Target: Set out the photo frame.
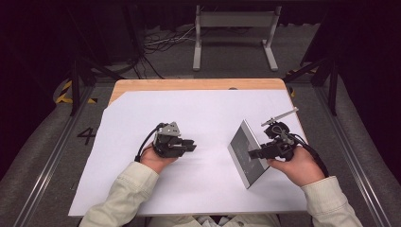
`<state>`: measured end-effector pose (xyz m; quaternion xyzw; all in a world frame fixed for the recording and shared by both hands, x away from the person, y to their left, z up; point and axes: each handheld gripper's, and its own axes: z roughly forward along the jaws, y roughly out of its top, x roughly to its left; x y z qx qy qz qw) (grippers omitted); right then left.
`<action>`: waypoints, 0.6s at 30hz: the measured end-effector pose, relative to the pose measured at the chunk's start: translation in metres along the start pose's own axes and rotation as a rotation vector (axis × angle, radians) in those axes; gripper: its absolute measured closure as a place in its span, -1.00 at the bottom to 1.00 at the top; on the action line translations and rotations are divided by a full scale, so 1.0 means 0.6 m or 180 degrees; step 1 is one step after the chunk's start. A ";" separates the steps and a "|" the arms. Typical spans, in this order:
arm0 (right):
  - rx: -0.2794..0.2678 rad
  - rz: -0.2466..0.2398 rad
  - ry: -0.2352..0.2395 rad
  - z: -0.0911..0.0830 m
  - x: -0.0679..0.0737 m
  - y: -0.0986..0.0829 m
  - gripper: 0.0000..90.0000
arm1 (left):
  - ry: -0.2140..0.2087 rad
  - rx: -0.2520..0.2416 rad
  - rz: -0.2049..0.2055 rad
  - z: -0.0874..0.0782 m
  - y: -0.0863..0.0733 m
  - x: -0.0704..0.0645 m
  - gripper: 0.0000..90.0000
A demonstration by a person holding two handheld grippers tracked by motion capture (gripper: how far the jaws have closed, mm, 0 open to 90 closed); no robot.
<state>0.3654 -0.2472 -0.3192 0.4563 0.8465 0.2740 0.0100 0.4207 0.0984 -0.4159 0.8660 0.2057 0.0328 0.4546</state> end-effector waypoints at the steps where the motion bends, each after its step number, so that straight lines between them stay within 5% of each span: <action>1: 0.0003 -0.0002 -0.0006 0.000 0.000 0.000 0.37 | -0.0002 -0.0002 -0.0001 0.000 0.000 0.000 0.64; 18: -0.0038 -0.0143 -0.0341 -0.010 0.023 0.003 0.69 | -0.0009 0.0006 -0.0009 0.001 0.000 -0.001 0.63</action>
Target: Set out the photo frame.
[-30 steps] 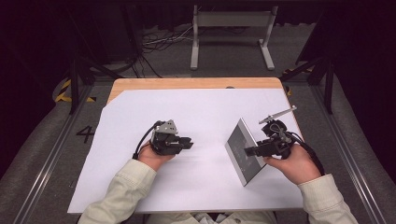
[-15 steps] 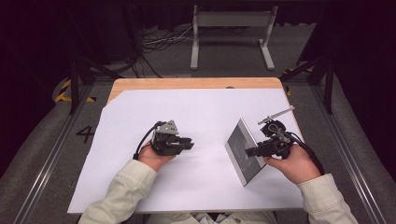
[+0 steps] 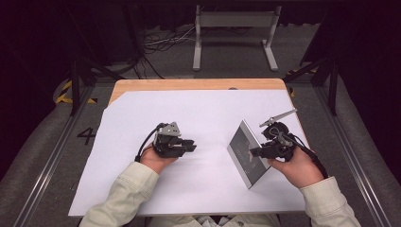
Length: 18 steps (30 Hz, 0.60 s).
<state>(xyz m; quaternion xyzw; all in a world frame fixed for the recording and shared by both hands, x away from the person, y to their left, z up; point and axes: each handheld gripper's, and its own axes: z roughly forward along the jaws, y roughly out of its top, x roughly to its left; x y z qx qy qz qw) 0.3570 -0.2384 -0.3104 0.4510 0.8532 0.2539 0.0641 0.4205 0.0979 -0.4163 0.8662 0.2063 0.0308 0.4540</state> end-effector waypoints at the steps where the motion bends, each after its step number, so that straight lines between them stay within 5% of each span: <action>1: -0.0002 0.0001 -0.0012 0.000 0.000 0.000 0.69 | 0.0007 -0.0003 0.0007 0.000 0.000 0.000 0.63; 18: -0.0029 -0.0160 0.0035 -0.002 0.009 0.007 0.85 | 0.0020 -0.0020 -0.0029 -0.004 -0.002 0.002 0.63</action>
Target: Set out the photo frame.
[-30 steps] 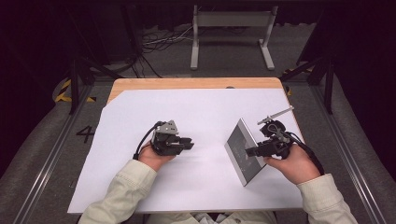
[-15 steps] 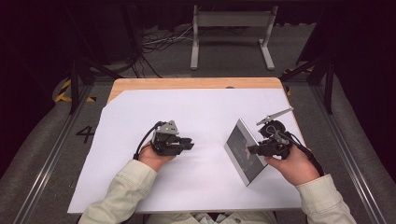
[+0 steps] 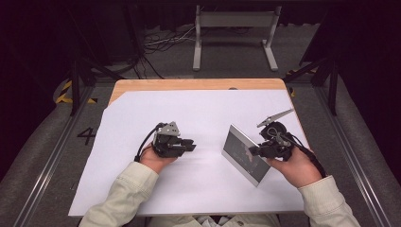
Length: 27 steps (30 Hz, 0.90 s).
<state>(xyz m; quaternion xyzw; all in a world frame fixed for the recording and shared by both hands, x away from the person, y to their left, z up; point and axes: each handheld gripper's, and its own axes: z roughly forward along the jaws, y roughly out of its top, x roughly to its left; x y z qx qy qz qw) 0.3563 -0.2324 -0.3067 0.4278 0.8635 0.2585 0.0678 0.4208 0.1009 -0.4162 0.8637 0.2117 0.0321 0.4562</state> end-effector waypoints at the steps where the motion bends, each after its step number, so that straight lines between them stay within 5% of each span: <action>1: -0.0006 -0.0005 -0.0004 0.000 0.000 0.001 0.86 | 0.0002 0.0004 0.0001 -0.001 -0.001 0.001 0.62; 16: -0.0034 -0.0235 0.0079 -0.004 0.005 0.031 0.86 | 0.0120 -0.0061 -0.0163 -0.032 -0.023 0.005 0.50; 27: 0.0002 -0.0568 0.0188 0.000 0.010 0.071 0.86 | 0.0389 -0.0151 -0.0405 -0.080 -0.066 0.017 0.22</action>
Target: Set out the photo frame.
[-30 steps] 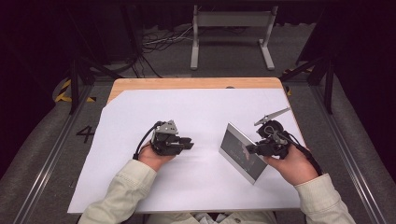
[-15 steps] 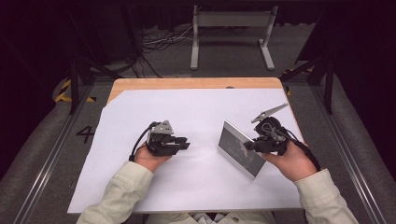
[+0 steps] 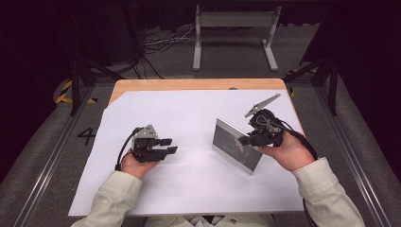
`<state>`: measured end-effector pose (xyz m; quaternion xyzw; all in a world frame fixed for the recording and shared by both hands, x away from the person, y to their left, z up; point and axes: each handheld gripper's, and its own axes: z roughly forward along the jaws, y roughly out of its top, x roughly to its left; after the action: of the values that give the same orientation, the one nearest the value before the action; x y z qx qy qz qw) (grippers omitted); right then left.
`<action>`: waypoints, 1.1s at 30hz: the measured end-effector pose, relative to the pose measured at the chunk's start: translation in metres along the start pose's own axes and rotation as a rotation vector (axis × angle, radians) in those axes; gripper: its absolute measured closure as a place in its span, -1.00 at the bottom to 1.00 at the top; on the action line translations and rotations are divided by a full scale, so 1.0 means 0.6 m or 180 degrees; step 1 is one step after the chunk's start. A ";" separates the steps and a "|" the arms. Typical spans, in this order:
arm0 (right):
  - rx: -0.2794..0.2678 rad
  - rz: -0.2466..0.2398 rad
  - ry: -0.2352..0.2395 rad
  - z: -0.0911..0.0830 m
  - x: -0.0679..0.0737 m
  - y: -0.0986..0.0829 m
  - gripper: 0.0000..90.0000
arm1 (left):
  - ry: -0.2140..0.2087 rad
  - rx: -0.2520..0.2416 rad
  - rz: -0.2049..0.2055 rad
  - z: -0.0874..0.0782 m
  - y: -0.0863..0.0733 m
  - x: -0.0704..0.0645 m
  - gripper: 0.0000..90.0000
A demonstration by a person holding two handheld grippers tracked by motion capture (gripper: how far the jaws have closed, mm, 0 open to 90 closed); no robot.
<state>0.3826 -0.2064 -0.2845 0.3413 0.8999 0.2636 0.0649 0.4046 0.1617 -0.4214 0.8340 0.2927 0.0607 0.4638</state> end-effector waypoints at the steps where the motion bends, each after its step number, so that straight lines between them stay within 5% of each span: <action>1: 0.0005 -0.0014 0.0000 0.001 0.000 0.003 0.86 | 0.0026 -0.0004 -0.0014 -0.002 -0.002 0.001 0.20; 14: 0.0007 -0.0425 0.0121 0.009 -0.004 0.030 0.86 | 0.0182 -0.0079 -0.0071 -0.012 -0.010 0.008 -0.06; 33: 0.0085 -0.0852 0.0233 0.025 -0.011 0.062 0.86 | 0.0380 -0.0131 -0.0171 -0.039 -0.033 0.016 -0.13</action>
<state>0.4137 -0.1810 -0.2787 0.2092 0.9425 0.2530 0.0622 0.3952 0.1918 -0.4258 0.8110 0.3408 0.1039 0.4641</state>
